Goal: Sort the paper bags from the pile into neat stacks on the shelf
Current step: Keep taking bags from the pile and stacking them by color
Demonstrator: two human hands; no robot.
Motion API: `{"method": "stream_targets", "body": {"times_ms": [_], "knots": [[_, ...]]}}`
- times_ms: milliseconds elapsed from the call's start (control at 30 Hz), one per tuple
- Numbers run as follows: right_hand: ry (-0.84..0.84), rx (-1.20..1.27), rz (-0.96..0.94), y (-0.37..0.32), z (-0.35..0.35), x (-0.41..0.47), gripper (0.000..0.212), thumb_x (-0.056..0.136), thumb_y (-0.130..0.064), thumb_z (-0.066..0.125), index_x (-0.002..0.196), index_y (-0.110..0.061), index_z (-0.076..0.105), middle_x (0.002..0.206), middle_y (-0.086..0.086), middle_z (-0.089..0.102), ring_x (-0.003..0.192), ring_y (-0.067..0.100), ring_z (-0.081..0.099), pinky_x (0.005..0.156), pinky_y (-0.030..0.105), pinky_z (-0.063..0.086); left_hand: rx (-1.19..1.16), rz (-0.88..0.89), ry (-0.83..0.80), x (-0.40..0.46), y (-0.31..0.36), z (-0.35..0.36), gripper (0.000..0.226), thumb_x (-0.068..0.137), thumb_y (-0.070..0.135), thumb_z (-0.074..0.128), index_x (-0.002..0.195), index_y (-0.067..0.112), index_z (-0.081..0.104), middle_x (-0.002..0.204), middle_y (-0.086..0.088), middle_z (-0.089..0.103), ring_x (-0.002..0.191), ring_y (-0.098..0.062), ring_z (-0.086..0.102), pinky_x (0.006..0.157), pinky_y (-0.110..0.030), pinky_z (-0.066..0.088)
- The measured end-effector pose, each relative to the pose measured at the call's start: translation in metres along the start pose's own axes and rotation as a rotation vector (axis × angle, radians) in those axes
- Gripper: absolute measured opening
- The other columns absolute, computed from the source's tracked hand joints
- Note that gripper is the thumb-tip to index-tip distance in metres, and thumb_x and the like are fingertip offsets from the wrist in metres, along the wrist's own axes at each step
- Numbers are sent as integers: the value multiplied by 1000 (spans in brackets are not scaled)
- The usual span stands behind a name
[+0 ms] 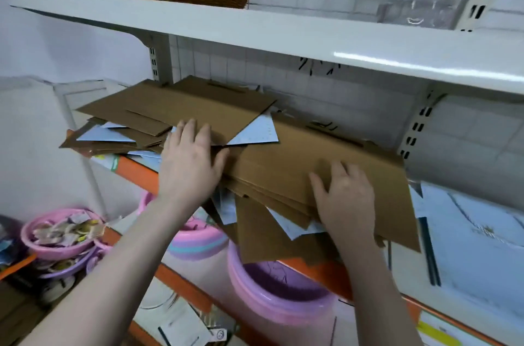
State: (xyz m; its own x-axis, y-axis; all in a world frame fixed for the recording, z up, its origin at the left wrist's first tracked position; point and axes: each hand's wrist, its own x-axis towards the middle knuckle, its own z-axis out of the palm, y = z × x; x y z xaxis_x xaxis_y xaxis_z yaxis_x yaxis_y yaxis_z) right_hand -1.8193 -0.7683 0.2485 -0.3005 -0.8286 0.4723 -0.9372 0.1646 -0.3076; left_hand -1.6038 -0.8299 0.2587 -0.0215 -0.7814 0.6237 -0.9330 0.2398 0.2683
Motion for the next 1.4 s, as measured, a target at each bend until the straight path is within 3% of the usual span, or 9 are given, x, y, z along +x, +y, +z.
{"method": "stream_targets", "body": {"times_ms": [333,500,667,800,900,1033,1200,1300,1400], "knots": [[-15,81,-27,-91,30,35,46,94,-36,51,125,-3,54,119,18,57,117,35,49,100,46,39,15,-83,-22,57,-83,1,56,90,34,57,133,-1,47,141,-28,40,135,-40,30,112,-46,19],[-72,46,-58,-104,44,52,55,95,-42,44,139,-8,40,134,14,48,129,30,40,107,41,34,31,-134,-42,80,-105,14,59,92,37,53,137,1,43,144,-26,36,137,-38,26,114,-44,15],[-18,15,-99,-136,57,65,54,92,-37,55,131,0,50,124,20,55,121,36,48,100,45,41,31,-141,-70,109,-133,31,63,91,42,51,139,2,41,145,-27,34,138,-40,25,115,-46,16],[64,-64,-91,-162,68,69,50,86,-36,64,116,3,59,112,25,61,110,40,56,92,46,46,42,-135,-201,141,-155,39,71,92,56,38,146,11,29,152,-20,23,142,-35,15,116,-44,12],[-22,-166,-6,-178,77,69,57,93,-45,47,132,-4,48,125,22,54,124,37,45,103,44,37,51,-62,-301,166,-174,46,75,90,62,33,147,13,27,153,-20,21,142,-35,13,116,-46,12],[49,-180,134,-194,91,65,57,87,-46,52,119,0,59,101,26,63,100,43,57,85,48,46,43,-38,-458,185,-197,50,79,88,68,27,145,15,27,149,-23,28,139,-38,23,114,-49,16],[58,-175,223,-212,100,62,52,84,-40,62,114,2,60,96,27,61,94,44,56,82,50,47,-119,-23,-579,189,-209,51,73,86,67,38,133,11,41,133,-21,45,124,-38,41,102,-46,33],[-5,-118,289,-215,94,65,64,88,-50,52,136,-8,43,120,19,53,115,37,44,98,41,35,-192,-82,-504,188,-210,47,78,82,65,51,133,7,41,135,-23,40,124,-39,36,100,-45,33],[43,60,361,-222,82,66,73,86,-49,58,144,-12,33,132,17,44,124,32,36,101,36,29,-287,-166,-436,191,-213,42,81,78,59,63,134,5,40,135,-24,37,126,-39,33,102,-46,31]]}}
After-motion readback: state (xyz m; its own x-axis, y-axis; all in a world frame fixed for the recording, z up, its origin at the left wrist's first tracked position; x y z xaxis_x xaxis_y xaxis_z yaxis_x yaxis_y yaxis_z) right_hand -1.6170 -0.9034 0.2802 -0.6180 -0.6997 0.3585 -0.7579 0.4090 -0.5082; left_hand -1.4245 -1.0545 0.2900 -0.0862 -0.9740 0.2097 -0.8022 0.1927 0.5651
